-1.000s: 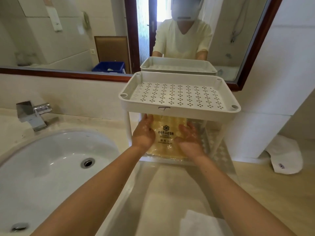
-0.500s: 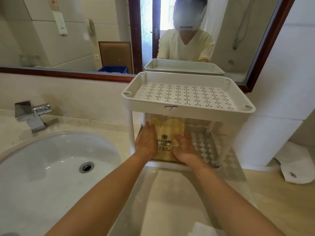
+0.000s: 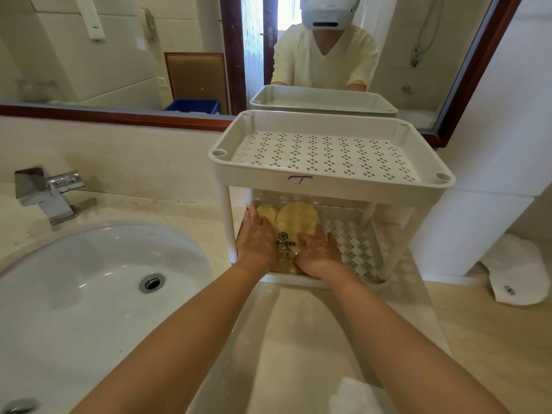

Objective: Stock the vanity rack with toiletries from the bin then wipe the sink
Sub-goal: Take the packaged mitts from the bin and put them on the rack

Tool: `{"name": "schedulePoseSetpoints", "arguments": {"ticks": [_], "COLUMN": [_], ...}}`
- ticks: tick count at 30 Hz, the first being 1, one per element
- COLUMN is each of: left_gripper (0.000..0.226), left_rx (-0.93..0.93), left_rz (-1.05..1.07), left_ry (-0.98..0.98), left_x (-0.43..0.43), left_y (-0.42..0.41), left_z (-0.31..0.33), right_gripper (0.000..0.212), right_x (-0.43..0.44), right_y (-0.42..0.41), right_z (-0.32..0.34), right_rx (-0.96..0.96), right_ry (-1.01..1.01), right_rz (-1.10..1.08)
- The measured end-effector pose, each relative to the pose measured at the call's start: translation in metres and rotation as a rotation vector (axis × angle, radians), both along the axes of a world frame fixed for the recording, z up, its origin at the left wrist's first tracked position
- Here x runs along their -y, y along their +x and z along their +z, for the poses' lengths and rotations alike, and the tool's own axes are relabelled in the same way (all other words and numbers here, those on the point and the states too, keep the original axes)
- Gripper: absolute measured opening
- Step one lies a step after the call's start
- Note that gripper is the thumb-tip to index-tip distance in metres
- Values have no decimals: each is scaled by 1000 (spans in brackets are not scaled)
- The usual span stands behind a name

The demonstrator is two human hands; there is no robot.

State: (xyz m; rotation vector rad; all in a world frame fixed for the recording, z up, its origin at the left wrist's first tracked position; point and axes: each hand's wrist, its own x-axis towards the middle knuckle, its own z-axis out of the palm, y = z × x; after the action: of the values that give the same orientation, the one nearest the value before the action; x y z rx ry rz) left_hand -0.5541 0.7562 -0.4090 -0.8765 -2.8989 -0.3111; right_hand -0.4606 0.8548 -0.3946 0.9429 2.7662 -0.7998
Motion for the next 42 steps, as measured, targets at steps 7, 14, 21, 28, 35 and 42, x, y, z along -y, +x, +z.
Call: {"name": "schedulePoseSetpoints", "arguments": {"ticks": [7, 14, 21, 28, 35, 42], "left_gripper": [72, 63, 61, 54, 45, 41], "left_rx": [194, 472, 590, 712, 678, 571], "left_rz": [-34, -183, -130, -36, 89, 291], "left_ry": [27, 187, 333, 544, 703, 840], "left_x": [8, 42, 97, 137, 180, 231], "left_y": [23, 78, 126, 155, 184, 229], "left_z": [21, 85, 141, 166, 180, 187], "right_gripper": [56, 54, 55, 61, 59, 57], "right_x": [3, 36, 74, 111, 136, 160], "right_y": [18, 86, 139, 163, 180, 198], "right_z": [17, 75, 139, 157, 167, 180], "right_rx": [-277, -405, -363, -381, -426, -396], "right_ry": [-15, -245, -397, -458, -534, -642], "right_rz": [-57, -228, -255, -276, -149, 14]}}
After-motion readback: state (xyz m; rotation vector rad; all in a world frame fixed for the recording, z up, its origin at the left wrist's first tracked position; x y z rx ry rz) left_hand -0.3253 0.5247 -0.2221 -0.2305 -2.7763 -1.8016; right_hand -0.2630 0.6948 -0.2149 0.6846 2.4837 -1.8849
